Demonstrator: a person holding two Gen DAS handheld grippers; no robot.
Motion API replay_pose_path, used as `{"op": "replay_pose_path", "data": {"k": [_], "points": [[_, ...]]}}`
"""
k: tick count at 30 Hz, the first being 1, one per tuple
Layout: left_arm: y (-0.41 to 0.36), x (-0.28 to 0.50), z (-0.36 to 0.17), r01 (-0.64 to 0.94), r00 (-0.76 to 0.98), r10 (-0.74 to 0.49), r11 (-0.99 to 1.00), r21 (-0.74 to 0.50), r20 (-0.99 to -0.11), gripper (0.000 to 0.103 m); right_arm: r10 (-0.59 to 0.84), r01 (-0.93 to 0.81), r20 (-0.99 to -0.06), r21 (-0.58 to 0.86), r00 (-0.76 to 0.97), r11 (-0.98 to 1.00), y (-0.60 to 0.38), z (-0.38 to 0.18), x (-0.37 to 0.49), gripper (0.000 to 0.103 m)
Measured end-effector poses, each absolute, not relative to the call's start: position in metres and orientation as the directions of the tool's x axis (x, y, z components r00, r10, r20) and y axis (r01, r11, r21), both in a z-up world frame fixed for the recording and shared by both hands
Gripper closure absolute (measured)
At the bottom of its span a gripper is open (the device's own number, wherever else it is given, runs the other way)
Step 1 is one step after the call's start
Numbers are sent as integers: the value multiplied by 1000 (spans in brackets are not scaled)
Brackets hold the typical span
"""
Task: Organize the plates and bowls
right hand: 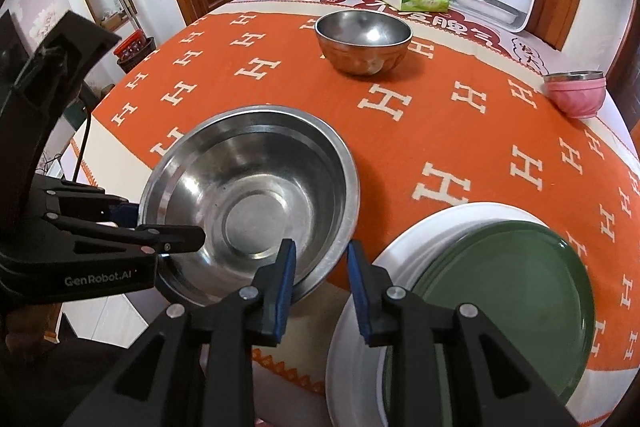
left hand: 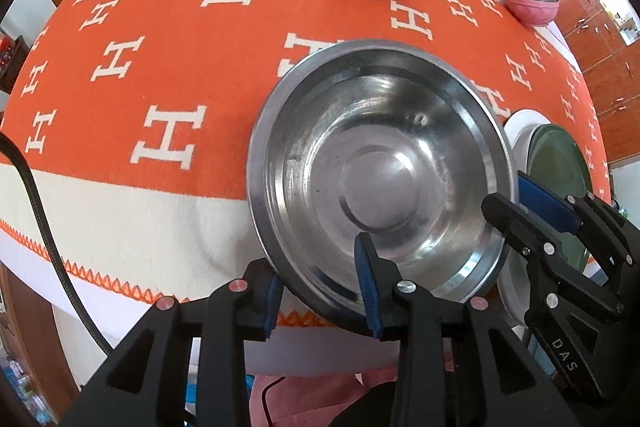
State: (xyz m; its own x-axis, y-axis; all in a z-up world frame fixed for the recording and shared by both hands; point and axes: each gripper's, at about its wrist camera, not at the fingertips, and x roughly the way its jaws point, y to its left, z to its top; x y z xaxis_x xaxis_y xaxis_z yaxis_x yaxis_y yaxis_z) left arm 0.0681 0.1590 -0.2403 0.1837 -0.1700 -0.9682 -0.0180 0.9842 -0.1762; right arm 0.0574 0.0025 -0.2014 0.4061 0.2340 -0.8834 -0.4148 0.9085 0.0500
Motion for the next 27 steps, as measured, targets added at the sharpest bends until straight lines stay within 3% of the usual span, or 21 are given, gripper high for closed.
{"op": "replay_pose_path", "data": {"k": [3,6,16,20,23,27], "points": [[163,72,-236,-38,204,-161,984,-172,-966,67,219,-414,-882,30,417,910,0,-199,58,65],[168,74,-226,-57,245,-148,984,-167,-958,50,216,-414,-880,24,424,910,-7,-194,59,63],[177,83,-189,-161,340,-131,968,-195,-931,44,215,-396,-862,19,459,918,-45,-166,66,62],[171,91,-169,-211,412,-100,957,-201,-906,37,200,-368,-851,7,487,930,-70,-154,69,57],[159,97,-153,-211,442,-77,959,-187,-894,29,180,-345,-843,-7,507,939,-94,-144,73,57],[133,109,-130,-183,478,-70,967,-177,-876,29,159,-308,-831,-15,533,951,-131,-129,77,56]]}}
